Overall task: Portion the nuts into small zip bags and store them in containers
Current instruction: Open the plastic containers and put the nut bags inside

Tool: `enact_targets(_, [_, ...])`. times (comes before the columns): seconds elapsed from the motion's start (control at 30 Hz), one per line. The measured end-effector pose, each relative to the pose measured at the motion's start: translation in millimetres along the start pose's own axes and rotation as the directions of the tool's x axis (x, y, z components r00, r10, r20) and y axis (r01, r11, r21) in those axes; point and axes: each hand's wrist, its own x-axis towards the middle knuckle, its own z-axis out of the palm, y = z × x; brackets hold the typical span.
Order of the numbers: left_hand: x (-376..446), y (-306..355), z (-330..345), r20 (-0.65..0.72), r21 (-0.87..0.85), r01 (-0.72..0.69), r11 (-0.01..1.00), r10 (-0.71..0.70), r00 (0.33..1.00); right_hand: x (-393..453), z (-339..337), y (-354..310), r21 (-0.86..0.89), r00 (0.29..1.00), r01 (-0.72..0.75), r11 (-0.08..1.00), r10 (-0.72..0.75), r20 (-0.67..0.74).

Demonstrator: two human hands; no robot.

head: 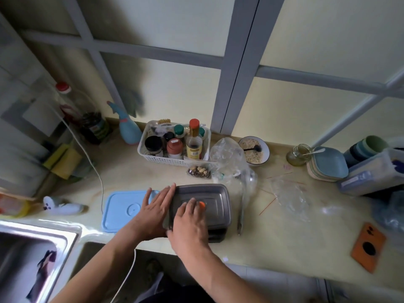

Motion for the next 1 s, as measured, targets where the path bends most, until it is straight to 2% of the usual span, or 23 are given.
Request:
enact_targets(0.07, [1,-3,0,-0.021,-0.044,-0.037,0.998,0.036,0.999,4,0,-11,-0.053,0.996,-0.055,0.997,0.058,0.066])
enact_targets(0.17, [4,-8,1,-0.057,-0.077,-0.092,0.993,0.088,0.994,7,-6,-23,-0.037,0.991,-0.119,0.992,0.12,0.052])
enact_targets(0.3, [8,-15,7,-0.142,-0.133,-0.142,0.981,0.123,0.982,9,-15,-24,-0.071,0.987,-0.134,0.988,0.14,0.077])
enact_targets(0.43, [11,-19,12,-0.178,-0.172,-0.168,0.971,0.137,0.975,5,-27,-21,-0.011,0.982,-0.14,0.99,0.141,0.126])
enact_targets(0.5, [11,-19,15,-0.195,-0.186,-0.166,0.968,0.129,0.972,3,-32,-20,0.026,0.986,-0.132,0.991,0.129,0.106])
enact_targets(0.67, [11,-19,18,-0.245,-0.241,-0.193,0.951,0.133,0.96,-10,-51,-14,0.141,0.995,-0.096,0.985,0.098,-0.008])
enact_targets(0.8, [10,-17,16,-0.175,-0.153,-0.187,0.97,0.16,0.972,-21,-68,-4,0.298,0.973,-0.094,0.95,0.151,-0.174])
enact_targets(0.9, [11,-15,20,-0.166,-0.12,-0.144,0.982,0.123,0.978,-24,-82,6,0.452,0.887,-0.065,0.89,0.259,-0.382])
enact_targets(1.0, [7,-13,11,-0.163,-0.146,-0.144,0.979,0.12,0.979,-21,-93,23,0.643,0.763,-0.016,0.765,0.425,-0.486])
